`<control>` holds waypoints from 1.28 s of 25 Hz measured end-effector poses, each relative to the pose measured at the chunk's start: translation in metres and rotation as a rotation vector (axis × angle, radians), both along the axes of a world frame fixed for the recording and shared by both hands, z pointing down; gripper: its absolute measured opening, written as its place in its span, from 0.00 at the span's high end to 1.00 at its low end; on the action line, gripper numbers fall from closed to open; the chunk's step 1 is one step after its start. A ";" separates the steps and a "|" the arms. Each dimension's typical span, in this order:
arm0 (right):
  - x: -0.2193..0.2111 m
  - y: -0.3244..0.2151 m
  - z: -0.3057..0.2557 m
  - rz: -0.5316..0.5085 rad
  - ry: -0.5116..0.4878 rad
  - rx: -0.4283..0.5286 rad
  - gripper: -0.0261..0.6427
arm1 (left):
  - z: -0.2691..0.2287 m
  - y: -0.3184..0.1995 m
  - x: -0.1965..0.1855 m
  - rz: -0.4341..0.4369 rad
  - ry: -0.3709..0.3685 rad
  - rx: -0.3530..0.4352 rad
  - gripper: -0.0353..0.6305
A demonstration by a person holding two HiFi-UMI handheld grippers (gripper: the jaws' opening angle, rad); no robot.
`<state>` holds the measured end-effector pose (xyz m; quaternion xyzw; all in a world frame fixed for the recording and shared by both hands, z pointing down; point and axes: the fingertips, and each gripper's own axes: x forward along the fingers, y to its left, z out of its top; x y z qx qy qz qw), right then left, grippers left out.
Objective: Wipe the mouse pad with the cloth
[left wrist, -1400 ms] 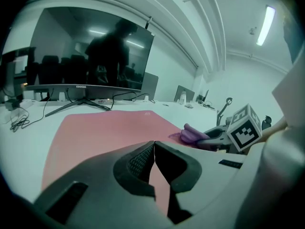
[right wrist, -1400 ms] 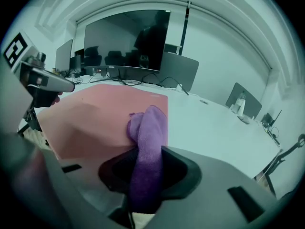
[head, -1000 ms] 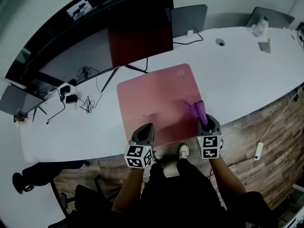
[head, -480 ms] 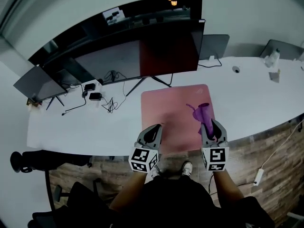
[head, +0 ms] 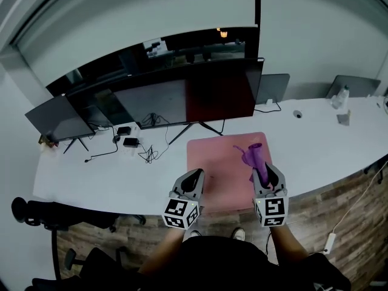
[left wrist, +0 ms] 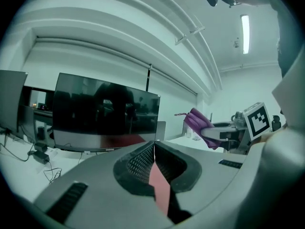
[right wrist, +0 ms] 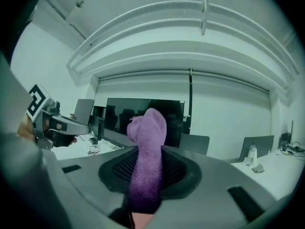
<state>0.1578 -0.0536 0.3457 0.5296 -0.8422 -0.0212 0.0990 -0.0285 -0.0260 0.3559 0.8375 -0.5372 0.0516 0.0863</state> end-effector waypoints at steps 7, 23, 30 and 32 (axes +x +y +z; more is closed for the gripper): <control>-0.007 0.004 -0.009 -0.015 0.000 0.031 0.79 | -0.010 0.004 -0.004 0.005 0.004 0.027 0.91; -0.017 0.006 -0.025 -0.025 0.009 0.064 0.80 | -0.014 0.010 -0.004 0.017 -0.010 0.035 0.91; -0.022 0.005 -0.024 -0.030 0.010 0.068 0.80 | -0.013 0.009 -0.004 0.029 -0.017 0.034 0.91; -0.022 0.004 -0.024 -0.032 0.012 0.072 0.80 | -0.014 0.008 -0.003 0.028 -0.016 0.035 0.91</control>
